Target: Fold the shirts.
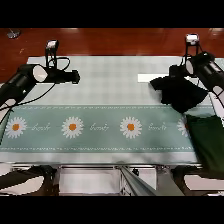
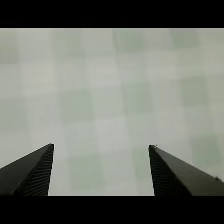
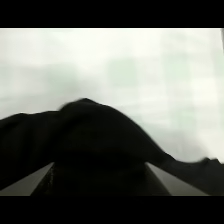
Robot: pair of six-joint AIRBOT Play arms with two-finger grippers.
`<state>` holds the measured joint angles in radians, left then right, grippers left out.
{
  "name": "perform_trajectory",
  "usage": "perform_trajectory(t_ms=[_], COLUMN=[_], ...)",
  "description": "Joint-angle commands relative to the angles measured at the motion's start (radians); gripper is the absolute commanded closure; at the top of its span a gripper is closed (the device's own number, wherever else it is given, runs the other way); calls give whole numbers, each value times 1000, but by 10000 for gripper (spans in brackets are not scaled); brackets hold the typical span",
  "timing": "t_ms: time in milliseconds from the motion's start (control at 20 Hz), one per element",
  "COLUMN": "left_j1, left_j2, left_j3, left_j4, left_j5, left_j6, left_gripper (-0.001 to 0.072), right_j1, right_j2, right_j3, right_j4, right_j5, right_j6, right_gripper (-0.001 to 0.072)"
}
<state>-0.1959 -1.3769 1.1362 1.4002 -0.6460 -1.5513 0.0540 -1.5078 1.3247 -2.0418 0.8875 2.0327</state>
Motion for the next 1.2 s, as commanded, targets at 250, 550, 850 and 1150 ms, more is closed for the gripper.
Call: perform_trajectory(t_ms=[250,550,850,1150], left_j1=[2,51,58,58], left_j2=[-26,92,538,857], left_j3=[0,-4,-280,-455], left_j4=[32,34,-56,-80], left_j5=[-12,-320,-383,-385], left_j6=[-43,48,40,-67], left_gripper=[6,7,7,7], right_j1=[-203,-200,-200,-200], right_j2=[-190,-16,272,391], right_j3=[0,203,472,693], right_j4=[449,564,708,888], right_j5=[271,273,227,222], right_j6=[-224,-361,-493,-599], right_gripper=[166,683,684,685])
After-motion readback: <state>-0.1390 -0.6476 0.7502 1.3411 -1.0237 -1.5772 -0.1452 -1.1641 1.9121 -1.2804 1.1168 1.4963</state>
